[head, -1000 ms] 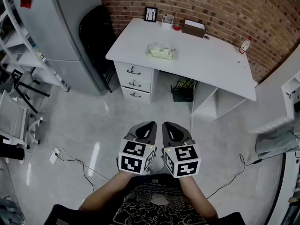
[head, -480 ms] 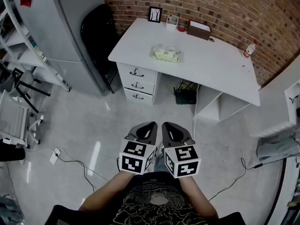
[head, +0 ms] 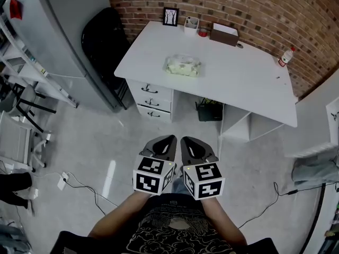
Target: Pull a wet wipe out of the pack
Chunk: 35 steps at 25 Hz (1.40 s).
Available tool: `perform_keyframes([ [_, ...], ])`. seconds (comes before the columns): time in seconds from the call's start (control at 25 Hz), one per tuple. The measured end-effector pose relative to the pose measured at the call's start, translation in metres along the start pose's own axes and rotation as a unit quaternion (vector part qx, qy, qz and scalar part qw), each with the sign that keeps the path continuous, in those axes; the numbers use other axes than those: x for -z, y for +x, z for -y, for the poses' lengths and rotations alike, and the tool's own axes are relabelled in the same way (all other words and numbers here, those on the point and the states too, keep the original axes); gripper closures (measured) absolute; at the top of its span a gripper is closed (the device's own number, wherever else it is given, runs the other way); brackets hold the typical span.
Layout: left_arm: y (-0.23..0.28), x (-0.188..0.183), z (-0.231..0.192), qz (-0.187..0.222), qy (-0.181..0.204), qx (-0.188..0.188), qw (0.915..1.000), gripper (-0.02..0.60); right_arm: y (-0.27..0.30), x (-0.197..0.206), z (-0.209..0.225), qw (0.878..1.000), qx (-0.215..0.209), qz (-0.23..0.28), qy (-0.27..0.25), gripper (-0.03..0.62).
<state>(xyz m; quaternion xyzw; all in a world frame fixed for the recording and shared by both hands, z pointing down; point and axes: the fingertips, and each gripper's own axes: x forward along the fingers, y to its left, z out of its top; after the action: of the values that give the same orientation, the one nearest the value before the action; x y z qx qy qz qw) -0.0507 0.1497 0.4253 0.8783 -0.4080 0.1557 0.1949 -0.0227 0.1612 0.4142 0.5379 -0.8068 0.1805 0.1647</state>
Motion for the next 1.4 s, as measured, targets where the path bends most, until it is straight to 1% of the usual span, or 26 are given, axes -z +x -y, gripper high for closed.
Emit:
perform_keyframes([
  [0.44,0.068,-0.027,-0.011,-0.02,-0.005,-0.008,0.9998,0.569,0.042,-0.023,0.057,1.0,-0.016,-0.014,0.005,0.576],
  [0.96,0.125,-0.047,-0.01,-0.033,-0.008,-0.036,0.9988,0.569,0.073,-0.034,0.112,0.998,-0.047,-0.023,0.015,0.576],
  [1.12,0.136,-0.051,-0.01,-0.032,-0.011,-0.047,0.9983,0.569,0.078,-0.036,0.126,0.998,-0.054,-0.024,0.012,0.576],
  [1.4,0.142,-0.06,-0.011,-0.024,-0.014,-0.062,0.9977,0.569,0.082,-0.047,0.137,0.998,-0.064,-0.018,0.003,0.576],
])
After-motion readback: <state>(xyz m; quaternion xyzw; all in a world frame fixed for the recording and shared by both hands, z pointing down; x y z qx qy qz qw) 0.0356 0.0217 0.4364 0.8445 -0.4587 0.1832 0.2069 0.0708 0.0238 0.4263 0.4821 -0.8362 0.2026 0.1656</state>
